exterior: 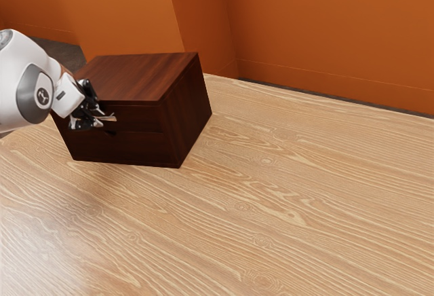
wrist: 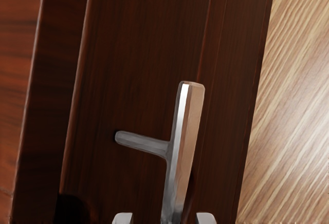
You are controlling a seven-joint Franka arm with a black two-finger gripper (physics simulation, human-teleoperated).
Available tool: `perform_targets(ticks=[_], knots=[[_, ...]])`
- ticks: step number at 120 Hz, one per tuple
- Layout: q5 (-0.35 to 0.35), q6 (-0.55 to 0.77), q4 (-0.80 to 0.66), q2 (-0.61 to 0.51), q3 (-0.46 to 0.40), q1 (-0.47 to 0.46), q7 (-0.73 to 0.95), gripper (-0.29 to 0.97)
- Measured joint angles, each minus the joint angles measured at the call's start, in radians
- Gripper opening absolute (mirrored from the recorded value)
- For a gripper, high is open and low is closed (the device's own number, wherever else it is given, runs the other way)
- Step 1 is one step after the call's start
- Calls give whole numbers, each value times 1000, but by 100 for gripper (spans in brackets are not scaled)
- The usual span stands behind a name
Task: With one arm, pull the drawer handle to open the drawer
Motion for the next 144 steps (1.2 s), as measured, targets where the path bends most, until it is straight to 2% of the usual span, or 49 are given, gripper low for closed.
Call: perform_targets(ticks=[23,50,144], knots=[[-2,-1,-3,-6,16,5,-4,0],[-1,0,-6,-10,17,4,-7,-6],[-2,-9,-139,-136,12,22,-13,-7]])
